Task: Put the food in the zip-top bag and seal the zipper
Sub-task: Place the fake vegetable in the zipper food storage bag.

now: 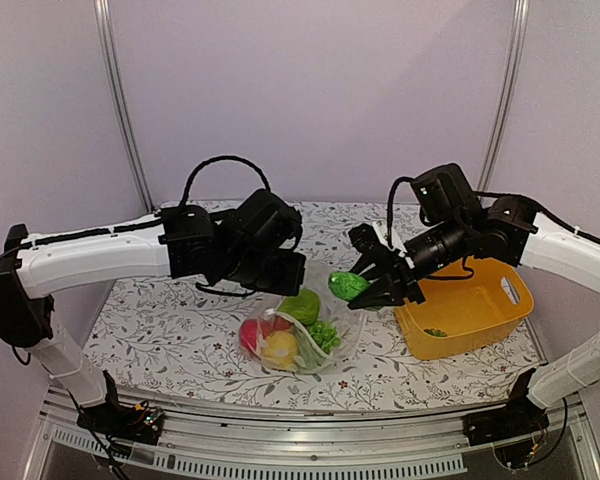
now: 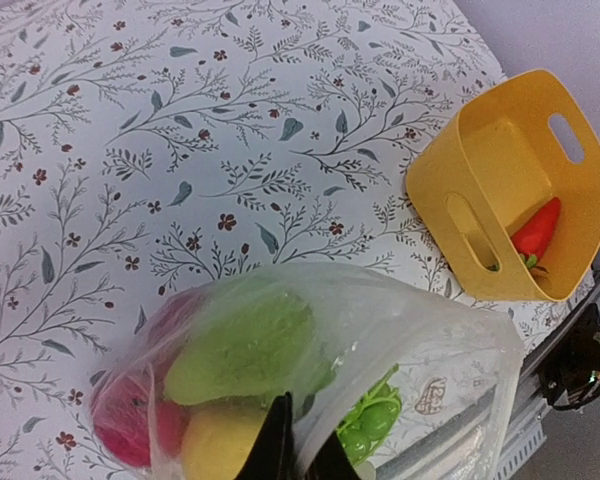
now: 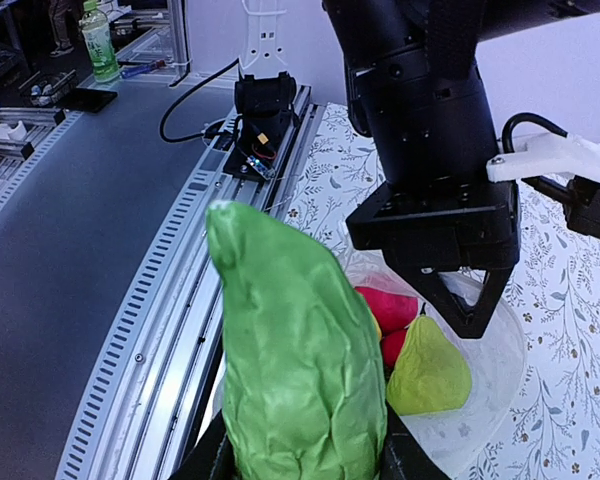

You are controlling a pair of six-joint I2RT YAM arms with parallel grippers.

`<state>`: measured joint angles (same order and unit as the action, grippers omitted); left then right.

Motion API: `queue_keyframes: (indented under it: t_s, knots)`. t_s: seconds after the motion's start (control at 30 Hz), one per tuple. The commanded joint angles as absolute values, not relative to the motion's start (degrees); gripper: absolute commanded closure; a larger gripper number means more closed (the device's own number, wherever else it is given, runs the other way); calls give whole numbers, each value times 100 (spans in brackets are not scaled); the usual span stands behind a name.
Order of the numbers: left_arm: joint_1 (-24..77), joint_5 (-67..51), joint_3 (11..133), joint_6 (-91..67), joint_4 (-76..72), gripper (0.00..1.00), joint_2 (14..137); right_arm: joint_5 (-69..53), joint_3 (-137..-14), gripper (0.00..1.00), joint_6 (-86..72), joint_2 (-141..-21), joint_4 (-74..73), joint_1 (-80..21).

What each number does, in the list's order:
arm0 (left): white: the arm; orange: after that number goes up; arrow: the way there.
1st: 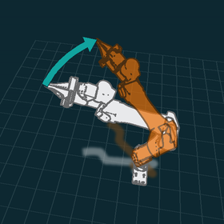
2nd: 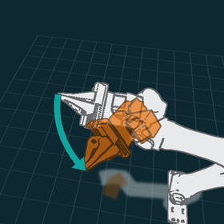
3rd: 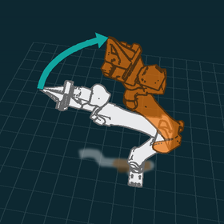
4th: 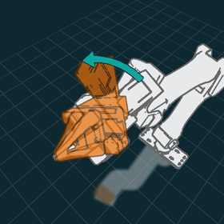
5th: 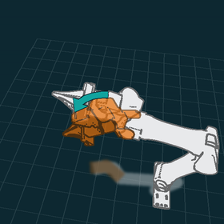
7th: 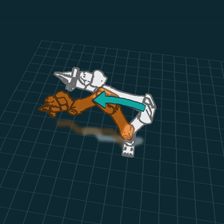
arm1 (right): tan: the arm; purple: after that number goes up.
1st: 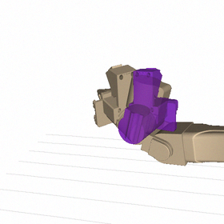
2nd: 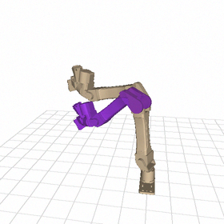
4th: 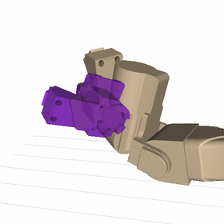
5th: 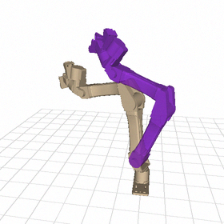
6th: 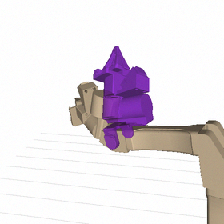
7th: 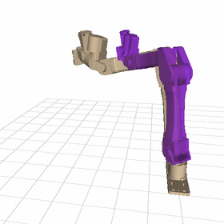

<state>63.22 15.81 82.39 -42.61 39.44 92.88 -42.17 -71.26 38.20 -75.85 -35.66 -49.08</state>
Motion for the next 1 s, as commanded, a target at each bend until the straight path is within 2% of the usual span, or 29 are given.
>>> queue_keyframes:
  t_s: [0.0,0.3,0.87,0.97]
  knots:
    - [6189,1442,8034,-4219,3653,94,8992,-4121,-7066,72,3778,-7963,-3048,-5025]
    - [6145,1361,7822,-4224,3533,94,8873,-4146,-7046,72,3571,-8694,-2618,-5269]
    - [6069,1352,7626,-4192,3466,93,8641,-2848,-7031,69,2984,-9388,-2603,-5383]
    - [6059,1336,7615,-4201,3442,93,8631,-2663,-7181,63,2844,-9539,-2702,-5403]
